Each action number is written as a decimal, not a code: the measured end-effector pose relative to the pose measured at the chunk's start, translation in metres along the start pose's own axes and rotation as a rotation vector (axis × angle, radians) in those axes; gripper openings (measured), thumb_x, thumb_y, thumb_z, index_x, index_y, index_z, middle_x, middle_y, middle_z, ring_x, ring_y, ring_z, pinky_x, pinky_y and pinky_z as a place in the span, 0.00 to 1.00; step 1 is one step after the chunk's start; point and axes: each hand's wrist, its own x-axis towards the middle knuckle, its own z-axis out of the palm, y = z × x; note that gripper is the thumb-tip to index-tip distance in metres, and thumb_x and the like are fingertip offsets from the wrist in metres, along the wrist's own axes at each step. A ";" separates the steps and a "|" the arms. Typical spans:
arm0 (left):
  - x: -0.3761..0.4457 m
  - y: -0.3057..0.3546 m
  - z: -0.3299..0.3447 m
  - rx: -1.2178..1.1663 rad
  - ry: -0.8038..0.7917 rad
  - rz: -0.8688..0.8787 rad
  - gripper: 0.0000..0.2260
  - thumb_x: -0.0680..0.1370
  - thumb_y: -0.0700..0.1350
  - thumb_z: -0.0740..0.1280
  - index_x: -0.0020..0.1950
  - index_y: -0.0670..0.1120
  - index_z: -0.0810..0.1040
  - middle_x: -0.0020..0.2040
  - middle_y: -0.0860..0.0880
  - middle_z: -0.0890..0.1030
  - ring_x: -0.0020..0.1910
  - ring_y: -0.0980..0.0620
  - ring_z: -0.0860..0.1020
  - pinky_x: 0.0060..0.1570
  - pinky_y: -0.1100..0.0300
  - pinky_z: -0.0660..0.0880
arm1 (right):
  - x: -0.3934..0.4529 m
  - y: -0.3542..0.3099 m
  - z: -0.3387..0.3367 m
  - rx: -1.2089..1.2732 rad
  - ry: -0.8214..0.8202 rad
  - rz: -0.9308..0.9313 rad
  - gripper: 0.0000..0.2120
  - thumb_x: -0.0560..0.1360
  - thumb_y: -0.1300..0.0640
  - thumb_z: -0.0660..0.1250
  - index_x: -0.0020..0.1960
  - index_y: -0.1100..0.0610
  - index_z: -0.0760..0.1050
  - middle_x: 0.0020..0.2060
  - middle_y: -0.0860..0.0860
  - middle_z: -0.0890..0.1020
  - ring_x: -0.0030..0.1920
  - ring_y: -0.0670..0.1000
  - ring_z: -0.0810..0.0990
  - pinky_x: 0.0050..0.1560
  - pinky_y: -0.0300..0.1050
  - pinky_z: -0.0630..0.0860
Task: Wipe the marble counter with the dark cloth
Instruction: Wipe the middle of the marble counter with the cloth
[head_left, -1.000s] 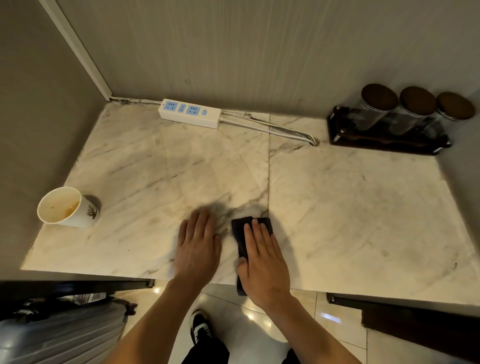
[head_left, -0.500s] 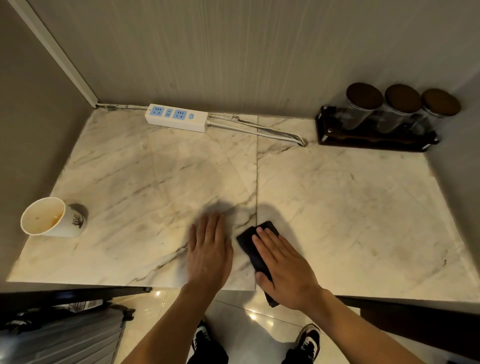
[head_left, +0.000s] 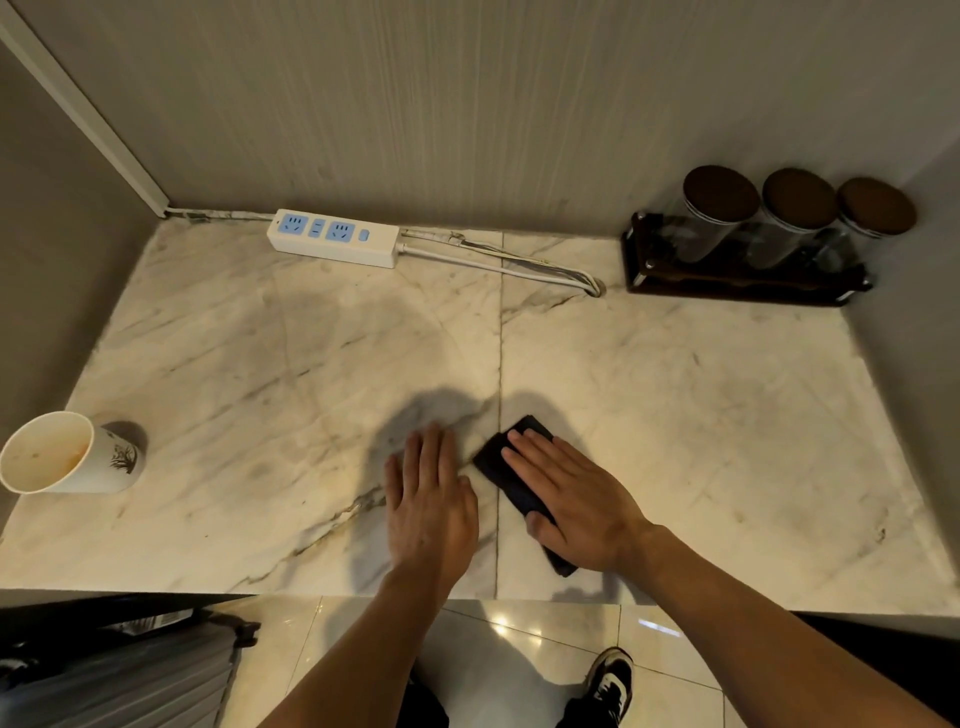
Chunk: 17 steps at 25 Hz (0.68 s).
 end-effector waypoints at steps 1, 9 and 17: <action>0.001 0.000 0.001 0.012 -0.006 -0.002 0.24 0.80 0.49 0.50 0.75 0.43 0.59 0.76 0.42 0.61 0.75 0.43 0.56 0.72 0.41 0.55 | 0.003 0.003 -0.001 0.002 -0.001 0.000 0.33 0.76 0.48 0.57 0.77 0.56 0.50 0.77 0.53 0.52 0.76 0.50 0.48 0.74 0.47 0.46; 0.002 0.001 0.002 0.067 -0.023 -0.018 0.25 0.80 0.52 0.48 0.75 0.44 0.59 0.76 0.44 0.60 0.75 0.44 0.56 0.70 0.44 0.52 | 0.033 0.026 -0.012 -0.006 0.024 0.031 0.34 0.75 0.48 0.56 0.77 0.56 0.51 0.76 0.53 0.54 0.76 0.50 0.50 0.74 0.46 0.46; 0.004 0.002 0.001 0.097 -0.060 -0.036 0.26 0.78 0.52 0.52 0.75 0.45 0.61 0.76 0.45 0.62 0.75 0.45 0.58 0.70 0.43 0.54 | 0.072 0.052 -0.023 -0.029 0.014 0.056 0.35 0.75 0.44 0.53 0.78 0.54 0.48 0.77 0.51 0.49 0.76 0.49 0.46 0.75 0.45 0.43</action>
